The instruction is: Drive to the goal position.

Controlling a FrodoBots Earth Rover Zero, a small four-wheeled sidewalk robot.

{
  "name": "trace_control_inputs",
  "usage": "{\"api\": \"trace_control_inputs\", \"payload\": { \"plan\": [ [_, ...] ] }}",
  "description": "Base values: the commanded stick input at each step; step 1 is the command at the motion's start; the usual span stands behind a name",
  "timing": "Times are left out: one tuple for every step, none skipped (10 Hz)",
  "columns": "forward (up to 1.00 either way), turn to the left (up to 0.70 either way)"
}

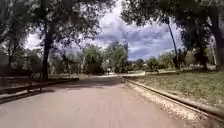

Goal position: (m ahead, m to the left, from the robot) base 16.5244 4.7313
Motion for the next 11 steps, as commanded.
{"api": "trace_control_inputs", "payload": {
  "plan": [
    [0.85, 0.00],
    [0.85, 0.00],
    [0.85, 0.00],
    [0.85, 0.00],
    [0.85, 0.00],
    [0.85, 0.00],
    [0.85, 0.00],
    [0.85, 0.00],
    [0.85, 0.00],
    [0.85, 0.00],
    [0.85, 0.00]
  ]
}}
